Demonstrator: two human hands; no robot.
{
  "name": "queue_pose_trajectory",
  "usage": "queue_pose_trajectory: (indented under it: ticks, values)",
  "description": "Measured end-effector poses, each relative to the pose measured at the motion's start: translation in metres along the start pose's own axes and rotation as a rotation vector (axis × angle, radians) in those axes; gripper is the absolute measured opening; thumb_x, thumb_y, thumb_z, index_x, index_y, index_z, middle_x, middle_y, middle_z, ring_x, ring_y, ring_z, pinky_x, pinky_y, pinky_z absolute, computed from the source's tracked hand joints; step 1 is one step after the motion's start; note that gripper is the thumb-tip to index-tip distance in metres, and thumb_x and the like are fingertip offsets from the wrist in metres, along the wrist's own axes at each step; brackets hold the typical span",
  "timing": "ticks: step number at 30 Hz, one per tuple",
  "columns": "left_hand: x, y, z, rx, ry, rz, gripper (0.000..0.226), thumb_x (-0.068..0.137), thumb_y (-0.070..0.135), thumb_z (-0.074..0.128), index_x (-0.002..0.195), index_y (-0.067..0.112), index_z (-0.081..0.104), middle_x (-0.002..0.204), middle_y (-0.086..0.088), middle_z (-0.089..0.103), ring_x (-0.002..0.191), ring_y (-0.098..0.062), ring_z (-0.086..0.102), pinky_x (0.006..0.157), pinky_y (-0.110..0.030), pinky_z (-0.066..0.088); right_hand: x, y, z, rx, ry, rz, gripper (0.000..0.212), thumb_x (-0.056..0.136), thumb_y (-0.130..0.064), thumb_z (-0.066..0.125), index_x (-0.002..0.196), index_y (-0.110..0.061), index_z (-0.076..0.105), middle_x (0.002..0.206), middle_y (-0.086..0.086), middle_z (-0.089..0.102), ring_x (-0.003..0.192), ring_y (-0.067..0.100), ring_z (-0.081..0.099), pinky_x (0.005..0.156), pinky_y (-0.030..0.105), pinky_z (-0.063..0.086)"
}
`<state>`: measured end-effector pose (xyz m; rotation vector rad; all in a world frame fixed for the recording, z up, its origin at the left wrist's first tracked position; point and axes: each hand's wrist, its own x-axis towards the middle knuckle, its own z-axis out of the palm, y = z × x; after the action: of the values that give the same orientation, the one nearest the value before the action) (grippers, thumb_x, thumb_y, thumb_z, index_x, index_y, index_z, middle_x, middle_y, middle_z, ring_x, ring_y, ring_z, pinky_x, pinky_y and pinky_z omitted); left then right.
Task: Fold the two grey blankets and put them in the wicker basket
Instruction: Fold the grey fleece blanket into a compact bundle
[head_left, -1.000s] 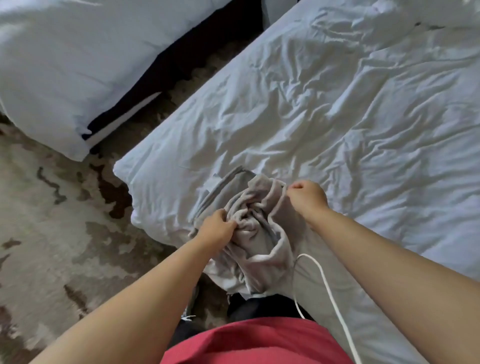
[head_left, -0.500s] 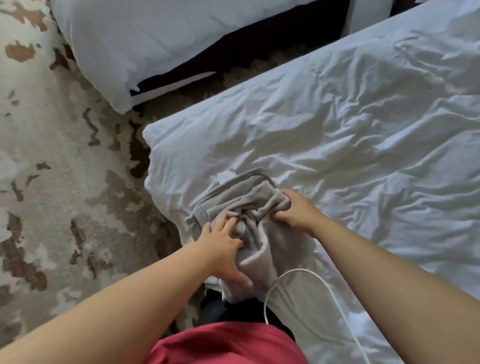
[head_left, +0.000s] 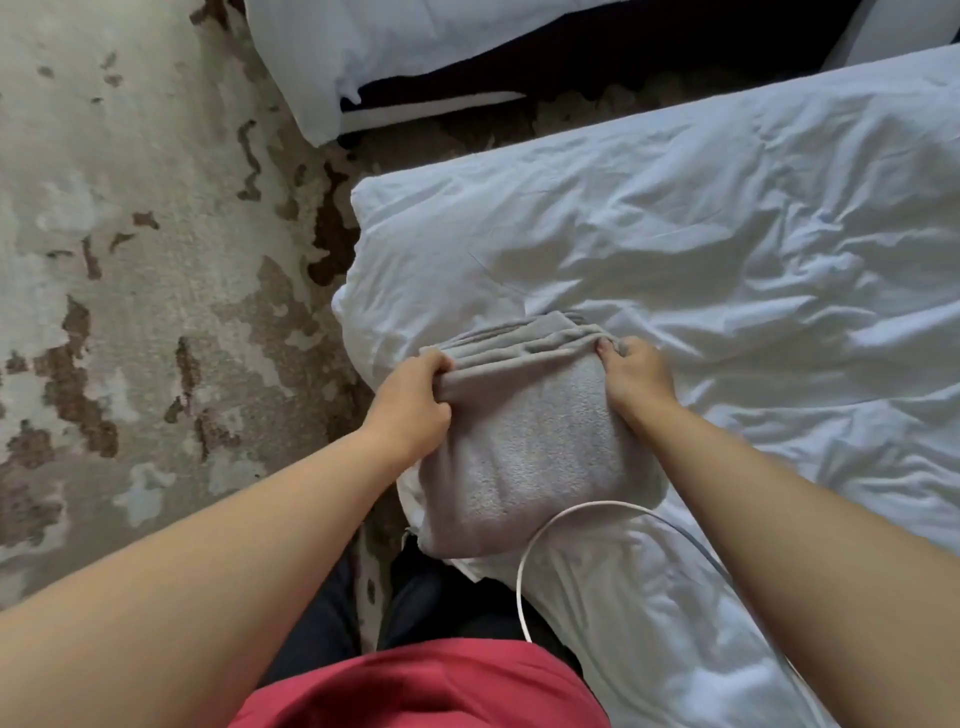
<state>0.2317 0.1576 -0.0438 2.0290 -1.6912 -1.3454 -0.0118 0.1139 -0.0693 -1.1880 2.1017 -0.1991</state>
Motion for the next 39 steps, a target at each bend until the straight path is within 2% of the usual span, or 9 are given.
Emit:
queue_pose_trajectory:
  ticks: [3,5,7,11,16,18,23,28,39]
  values:
    - [-0.011,0.021,0.009,0.345,0.222,0.074,0.056,0.072,-0.007,0.054,0.121,0.02,0.054,0.136,-0.012,0.041,0.116,-0.033,0.046,0.099,-0.042,0.039,0.005,-0.007,0.007,-0.014,0.055,0.067,0.046,0.099,-0.044,0.041,0.099,-0.002,0.061,0.109,0.021,0.065,0.101,0.037,0.057,0.072,0.033,0.034]
    - [-0.016,0.035,0.017,0.41,0.352,0.366,0.053,0.068,-0.009,0.051,0.115,0.012,0.064,0.132,-0.02,0.051,0.116,-0.037,0.046,0.101,-0.053,0.039,0.009,-0.007,0.009,-0.035,0.06,0.097,0.048,0.099,-0.047,0.039,0.101,-0.004,0.061,0.112,0.021,0.064,0.104,0.038,0.057,0.073,0.033,0.034]
    - [-0.019,0.042,0.03,0.507,0.205,0.615,0.044,0.074,0.004,0.049,0.114,0.012,0.066,0.13,-0.018,0.056,0.125,-0.035,0.046,0.105,-0.062,0.033,0.011,-0.004,0.01,-0.07,0.051,0.117,0.048,0.099,-0.047,0.038,0.104,-0.004,0.06,0.115,0.02,0.063,0.106,0.038,0.057,0.074,0.033,0.035]
    - [-0.007,0.022,0.047,0.73,-0.177,0.413,0.06,0.096,0.044,0.033,0.152,0.029,0.018,0.162,-0.004,0.006,0.149,-0.025,-0.003,0.116,-0.049,-0.007,0.003,-0.005,0.01,-0.106,0.113,0.137,0.043,0.097,-0.043,0.044,0.114,-0.004,0.053,0.121,0.019,0.057,0.111,0.037,0.053,0.079,0.036,0.039]
    - [0.023,0.0,0.051,0.733,-0.162,0.338,0.065,0.092,0.044,0.033,0.152,0.035,0.01,0.162,0.002,-0.002,0.148,-0.02,-0.01,0.116,-0.044,-0.013,-0.033,-0.014,0.011,-0.288,0.374,-0.547,0.041,0.086,-0.025,0.059,0.121,-0.005,0.062,0.129,0.023,0.054,0.118,0.039,0.053,0.099,0.047,0.042]
    - [0.028,-0.003,0.054,0.729,-0.143,0.348,0.066,0.089,0.044,0.029,0.152,0.034,0.012,0.162,0.001,0.001,0.148,-0.019,-0.009,0.116,-0.043,-0.013,-0.044,-0.005,0.018,-0.416,0.261,-0.774,0.046,0.081,-0.029,0.059,0.122,-0.008,0.066,0.132,0.021,0.056,0.123,0.038,0.054,0.104,0.051,0.039]
    - [0.045,-0.02,0.064,0.708,-0.085,0.448,0.071,0.081,0.047,0.016,0.151,0.038,0.016,0.161,0.005,0.01,0.149,-0.019,0.002,0.117,-0.04,-0.009,-0.032,0.042,0.038,-0.551,-0.014,-0.593,0.059,0.092,-0.043,0.041,0.149,-0.028,0.03,0.159,0.001,0.019,0.148,0.024,0.012,0.119,0.043,0.0]
    - [0.072,-0.057,0.092,0.521,0.153,0.62,0.065,0.078,0.04,0.038,0.142,0.024,0.044,0.148,-0.006,0.043,0.139,-0.029,0.035,0.114,-0.045,0.016,0.007,0.064,0.078,-0.455,0.171,-0.689,0.062,0.084,-0.039,0.038,0.142,-0.018,0.043,0.15,0.012,0.039,0.139,0.035,0.035,0.112,0.053,0.026]
    - [0.107,-0.112,0.136,0.432,0.408,0.815,0.059,0.081,0.039,0.034,0.136,0.02,0.043,0.142,-0.009,0.045,0.132,-0.028,0.037,0.106,-0.049,0.029,0.044,0.092,0.121,-0.376,0.415,-0.909,0.059,0.085,-0.038,0.038,0.138,-0.014,0.048,0.142,0.019,0.045,0.132,0.035,0.035,0.107,0.056,0.033]
